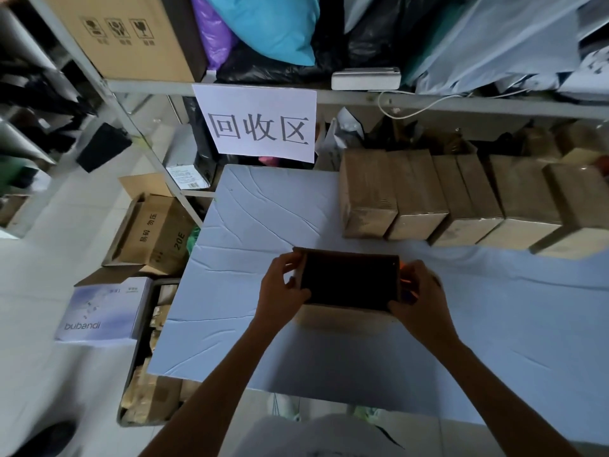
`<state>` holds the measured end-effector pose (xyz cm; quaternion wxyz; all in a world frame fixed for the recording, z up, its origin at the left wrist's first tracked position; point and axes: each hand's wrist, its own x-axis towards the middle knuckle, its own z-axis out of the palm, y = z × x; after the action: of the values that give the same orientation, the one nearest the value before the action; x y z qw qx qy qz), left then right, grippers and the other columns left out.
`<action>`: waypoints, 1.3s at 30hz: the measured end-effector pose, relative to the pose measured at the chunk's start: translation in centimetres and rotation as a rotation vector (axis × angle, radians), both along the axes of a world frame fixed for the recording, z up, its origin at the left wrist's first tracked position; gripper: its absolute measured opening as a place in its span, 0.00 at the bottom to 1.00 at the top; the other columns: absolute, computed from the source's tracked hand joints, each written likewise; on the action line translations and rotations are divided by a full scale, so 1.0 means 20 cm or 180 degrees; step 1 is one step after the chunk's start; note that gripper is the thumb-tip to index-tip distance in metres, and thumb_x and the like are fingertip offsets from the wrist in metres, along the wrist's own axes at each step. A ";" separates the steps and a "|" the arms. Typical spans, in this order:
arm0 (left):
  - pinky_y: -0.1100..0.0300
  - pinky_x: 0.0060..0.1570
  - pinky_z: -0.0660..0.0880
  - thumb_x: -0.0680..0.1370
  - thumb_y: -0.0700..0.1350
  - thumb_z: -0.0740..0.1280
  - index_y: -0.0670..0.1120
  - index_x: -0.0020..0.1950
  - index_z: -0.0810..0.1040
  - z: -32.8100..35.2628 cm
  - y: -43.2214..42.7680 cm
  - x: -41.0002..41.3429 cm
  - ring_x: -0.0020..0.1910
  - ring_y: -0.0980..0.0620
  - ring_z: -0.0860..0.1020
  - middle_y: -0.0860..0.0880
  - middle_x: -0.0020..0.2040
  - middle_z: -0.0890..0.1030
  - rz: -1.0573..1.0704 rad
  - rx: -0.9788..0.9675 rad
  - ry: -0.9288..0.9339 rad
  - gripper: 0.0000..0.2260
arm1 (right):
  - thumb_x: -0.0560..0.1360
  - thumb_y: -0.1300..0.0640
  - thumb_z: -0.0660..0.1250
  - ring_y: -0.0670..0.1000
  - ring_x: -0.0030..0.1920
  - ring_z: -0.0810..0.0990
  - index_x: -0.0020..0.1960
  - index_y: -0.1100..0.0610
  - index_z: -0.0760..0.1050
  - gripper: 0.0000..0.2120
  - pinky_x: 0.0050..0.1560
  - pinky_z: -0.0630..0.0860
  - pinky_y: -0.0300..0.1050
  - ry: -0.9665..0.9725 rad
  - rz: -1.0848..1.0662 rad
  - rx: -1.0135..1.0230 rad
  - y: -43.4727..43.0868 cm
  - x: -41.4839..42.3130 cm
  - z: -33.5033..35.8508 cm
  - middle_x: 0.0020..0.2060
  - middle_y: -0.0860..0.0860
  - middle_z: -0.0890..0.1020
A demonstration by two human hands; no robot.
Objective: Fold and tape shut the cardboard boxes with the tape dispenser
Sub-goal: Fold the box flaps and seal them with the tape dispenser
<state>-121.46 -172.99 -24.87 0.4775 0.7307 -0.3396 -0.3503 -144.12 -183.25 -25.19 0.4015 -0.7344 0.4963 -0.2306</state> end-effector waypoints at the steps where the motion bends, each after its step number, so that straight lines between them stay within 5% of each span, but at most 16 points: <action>1: 0.67 0.52 0.75 0.66 0.27 0.69 0.42 0.65 0.72 0.00 -0.01 0.00 0.62 0.51 0.74 0.47 0.62 0.75 0.0008 0.0006 0.0007 0.28 | 0.65 0.68 0.75 0.53 0.52 0.80 0.59 0.62 0.70 0.26 0.51 0.81 0.52 0.0020 0.0075 -0.0080 0.01 0.00 0.01 0.50 0.54 0.78; 9: 0.71 0.51 0.74 0.69 0.28 0.68 0.43 0.67 0.72 0.00 -0.03 -0.02 0.62 0.52 0.74 0.47 0.62 0.76 0.0009 -0.0017 -0.0001 0.27 | 0.66 0.54 0.77 0.50 0.50 0.77 0.56 0.56 0.73 0.22 0.46 0.81 0.50 0.0124 0.0502 -0.0625 0.01 -0.09 0.01 0.50 0.47 0.74; 12: 0.67 0.55 0.74 0.70 0.32 0.71 0.44 0.66 0.72 0.00 -0.03 -0.03 0.61 0.54 0.75 0.49 0.61 0.77 -0.0038 -0.0015 -0.0138 0.25 | 0.66 0.42 0.73 0.49 0.59 0.74 0.62 0.47 0.70 0.27 0.54 0.79 0.50 0.0157 0.0928 -0.0417 -0.02 -0.10 0.00 0.62 0.45 0.70; 15: 0.72 0.51 0.72 0.72 0.44 0.73 0.47 0.59 0.76 -0.01 -0.01 -0.04 0.56 0.57 0.76 0.53 0.56 0.79 -0.0214 0.0022 -0.0153 0.16 | 0.64 0.47 0.78 0.46 0.70 0.59 0.68 0.41 0.63 0.38 0.65 0.67 0.44 0.0588 0.1325 -0.0320 -0.03 -0.12 -0.04 0.71 0.42 0.55; 18: 0.70 0.50 0.73 0.67 0.41 0.78 0.49 0.54 0.77 -0.02 0.02 -0.02 0.54 0.55 0.76 0.51 0.57 0.76 -0.0620 -0.0013 -0.0274 0.18 | 0.64 0.55 0.78 0.49 0.67 0.70 0.61 0.38 0.69 0.32 0.62 0.72 0.47 -0.0233 0.0921 0.0125 -0.04 -0.10 -0.06 0.68 0.51 0.69; 22: 0.62 0.51 0.78 0.67 0.35 0.77 0.44 0.56 0.76 -0.05 0.05 -0.03 0.54 0.52 0.77 0.49 0.56 0.77 -0.0427 -0.0180 -0.0460 0.21 | 0.65 0.72 0.75 0.38 0.44 0.82 0.56 0.64 0.75 0.21 0.38 0.78 0.31 -0.0798 0.0175 0.0578 -0.06 -0.07 -0.07 0.51 0.56 0.80; 24: 0.63 0.49 0.78 0.66 0.35 0.77 0.43 0.58 0.74 -0.07 0.05 -0.07 0.54 0.51 0.78 0.48 0.56 0.77 0.0001 -0.0246 -0.0422 0.23 | 0.66 0.68 0.76 0.46 0.40 0.83 0.56 0.64 0.73 0.21 0.34 0.79 0.39 -0.0674 -0.0035 0.0461 -0.05 -0.05 -0.07 0.47 0.61 0.79; 26: 0.69 0.45 0.77 0.66 0.36 0.78 0.42 0.63 0.69 -0.09 0.03 -0.11 0.56 0.53 0.75 0.48 0.61 0.73 0.0271 -0.0237 -0.0493 0.30 | 0.64 0.63 0.78 0.53 0.48 0.80 0.62 0.60 0.68 0.30 0.41 0.80 0.48 -0.0365 -0.0109 0.0123 -0.03 -0.02 -0.06 0.53 0.56 0.77; 29: 0.65 0.45 0.79 0.67 0.35 0.77 0.45 0.67 0.66 -0.09 0.01 -0.15 0.54 0.55 0.76 0.49 0.61 0.72 0.0240 -0.0267 -0.0793 0.33 | 0.64 0.62 0.78 0.50 0.57 0.72 0.73 0.56 0.63 0.41 0.50 0.77 0.43 0.0170 0.0347 -0.0659 -0.04 -0.01 -0.04 0.63 0.51 0.67; 31: 0.55 0.45 0.80 0.68 0.38 0.76 0.49 0.64 0.68 -0.09 -0.01 -0.14 0.52 0.52 0.78 0.50 0.57 0.77 0.0348 -0.0009 -0.1113 0.28 | 0.67 0.61 0.76 0.52 0.55 0.75 0.68 0.54 0.70 0.31 0.48 0.80 0.47 0.0389 0.0587 -0.0953 -0.06 -0.01 -0.03 0.64 0.54 0.68; 33: 0.61 0.43 0.77 0.67 0.40 0.77 0.48 0.62 0.69 -0.10 -0.01 -0.13 0.51 0.53 0.78 0.51 0.56 0.76 0.0531 0.0242 -0.0956 0.28 | 0.71 0.60 0.73 0.53 0.54 0.77 0.61 0.54 0.75 0.20 0.51 0.79 0.51 0.0462 0.0603 -0.0896 -0.07 -0.02 -0.05 0.63 0.54 0.71; 36: 0.70 0.41 0.74 0.69 0.41 0.77 0.45 0.61 0.72 -0.12 -0.02 -0.11 0.50 0.54 0.77 0.50 0.55 0.76 0.0671 0.0120 -0.0431 0.24 | 0.74 0.60 0.69 0.56 0.60 0.75 0.64 0.53 0.73 0.19 0.56 0.76 0.57 0.0217 0.0691 -0.0373 -0.05 -0.04 -0.09 0.64 0.55 0.72; 39: 0.56 0.49 0.78 0.71 0.42 0.75 0.44 0.55 0.75 -0.14 -0.03 -0.09 0.50 0.50 0.80 0.48 0.51 0.80 0.0770 0.0261 -0.0351 0.16 | 0.73 0.63 0.70 0.57 0.60 0.75 0.61 0.46 0.71 0.21 0.55 0.77 0.58 -0.0175 0.0701 -0.0235 -0.02 -0.06 -0.10 0.64 0.55 0.72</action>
<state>-123.29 -173.52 -27.65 0.4666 0.8034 -0.2601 -0.2631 -145.22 -183.70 -27.22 0.4105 -0.7921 0.3927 -0.2232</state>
